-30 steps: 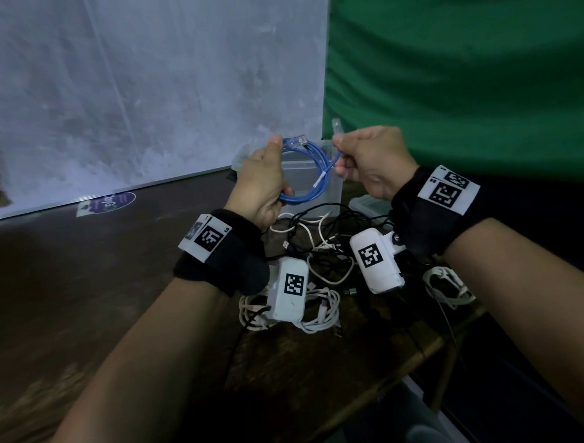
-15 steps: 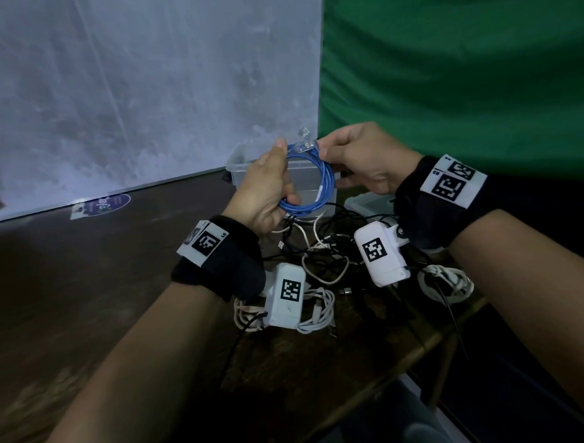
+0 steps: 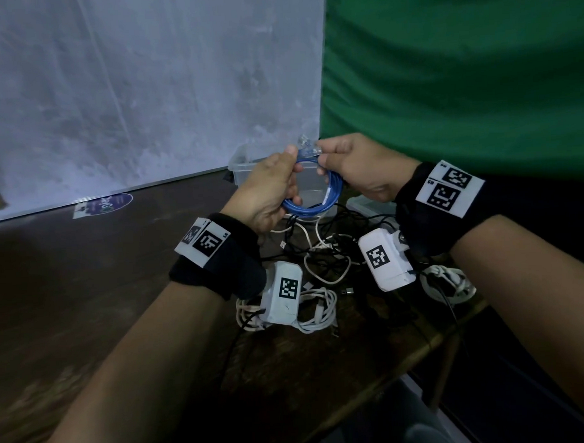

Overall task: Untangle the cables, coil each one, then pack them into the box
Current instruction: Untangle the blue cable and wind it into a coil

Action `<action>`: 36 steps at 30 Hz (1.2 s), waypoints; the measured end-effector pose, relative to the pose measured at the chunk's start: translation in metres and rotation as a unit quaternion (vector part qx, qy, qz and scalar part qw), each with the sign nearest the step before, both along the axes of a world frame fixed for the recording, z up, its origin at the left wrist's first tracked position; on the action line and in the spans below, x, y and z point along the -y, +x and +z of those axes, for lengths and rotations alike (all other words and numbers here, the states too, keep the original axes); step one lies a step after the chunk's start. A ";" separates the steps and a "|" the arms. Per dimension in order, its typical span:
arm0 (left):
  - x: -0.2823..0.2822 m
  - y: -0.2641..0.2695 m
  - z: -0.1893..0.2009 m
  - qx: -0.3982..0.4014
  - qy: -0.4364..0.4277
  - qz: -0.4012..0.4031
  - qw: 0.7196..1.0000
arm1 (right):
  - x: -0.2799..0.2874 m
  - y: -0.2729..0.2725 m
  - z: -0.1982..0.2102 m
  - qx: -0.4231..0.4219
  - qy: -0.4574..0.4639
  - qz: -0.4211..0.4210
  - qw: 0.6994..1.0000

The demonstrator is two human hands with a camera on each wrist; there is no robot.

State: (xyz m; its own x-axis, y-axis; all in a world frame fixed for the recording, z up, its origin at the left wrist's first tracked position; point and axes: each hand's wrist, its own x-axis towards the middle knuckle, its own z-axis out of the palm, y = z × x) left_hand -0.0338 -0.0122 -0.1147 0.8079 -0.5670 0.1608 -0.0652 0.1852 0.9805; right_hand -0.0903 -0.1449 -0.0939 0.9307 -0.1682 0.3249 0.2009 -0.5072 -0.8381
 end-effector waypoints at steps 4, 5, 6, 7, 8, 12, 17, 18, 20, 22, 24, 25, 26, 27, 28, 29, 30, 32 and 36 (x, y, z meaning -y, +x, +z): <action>-0.002 -0.001 0.002 0.012 0.015 -0.004 1.000 | 0.000 0.000 -0.001 0.007 0.033 0.010 0.999; -0.003 -0.001 0.004 0.008 0.012 -0.009 1.000 | 0.000 -0.001 0.000 0.016 0.070 0.009 0.997; -0.004 -0.001 0.005 0.004 0.010 -0.015 1.000 | 0.000 -0.001 0.000 0.024 0.106 0.007 0.994; -0.005 -0.002 0.006 0.003 0.011 -0.020 1.000 | 0.001 -0.001 0.000 0.027 0.131 0.010 0.991; -0.005 -0.002 0.007 0.005 0.012 -0.022 1.000 | 0.002 0.000 0.000 0.027 0.140 0.018 0.990; -0.004 -0.003 0.004 0.015 0.015 -0.012 1.000 | -0.001 -0.002 -0.003 -0.004 0.122 0.053 0.991; -0.004 -0.001 0.002 0.001 0.014 -0.003 1.000 | -0.004 -0.010 0.004 -0.069 0.153 0.134 0.977; -0.004 0.000 0.002 -0.003 0.014 -0.002 1.000 | -0.005 -0.012 0.006 -0.071 0.163 0.140 0.974; -0.004 0.000 0.002 -0.009 0.016 -0.004 1.000 | -0.006 -0.013 0.007 -0.067 0.176 0.133 0.973; -0.005 -0.001 0.005 -0.022 0.020 -0.015 0.999 | -0.005 -0.012 0.006 -0.058 0.184 0.112 0.975; -0.007 -0.002 0.008 -0.041 0.020 -0.031 0.998 | -0.003 -0.012 0.006 -0.055 0.199 0.096 0.974; -0.009 -0.002 0.010 -0.050 0.019 -0.040 0.998 | -0.002 -0.012 0.007 -0.057 0.211 0.090 0.972; -0.010 -0.001 0.011 -0.056 0.021 -0.048 0.997 | -0.001 -0.012 0.008 -0.059 0.223 0.084 0.969; -0.012 -0.001 0.012 -0.062 0.028 -0.055 0.996 | 0.000 -0.013 0.009 -0.060 0.233 0.079 0.967; -0.014 -0.001 0.013 -0.065 0.038 -0.061 0.995 | 0.002 -0.013 0.009 -0.060 0.240 0.074 0.966; -0.015 -0.001 0.013 -0.068 0.051 -0.066 0.994 | 0.003 -0.014 0.010 -0.060 0.244 0.072 0.965; -0.015 -0.002 0.013 -0.070 0.060 -0.070 0.993 | 0.003 -0.014 0.010 -0.061 0.245 0.072 0.965; -0.014 -0.003 0.011 -0.069 0.055 -0.076 0.993 | 0.003 -0.013 0.010 -0.067 0.239 0.074 0.966; -0.009 -0.006 0.007 -0.071 0.021 -0.065 0.995 | 0.002 -0.011 0.005 -0.077 0.224 0.074 0.969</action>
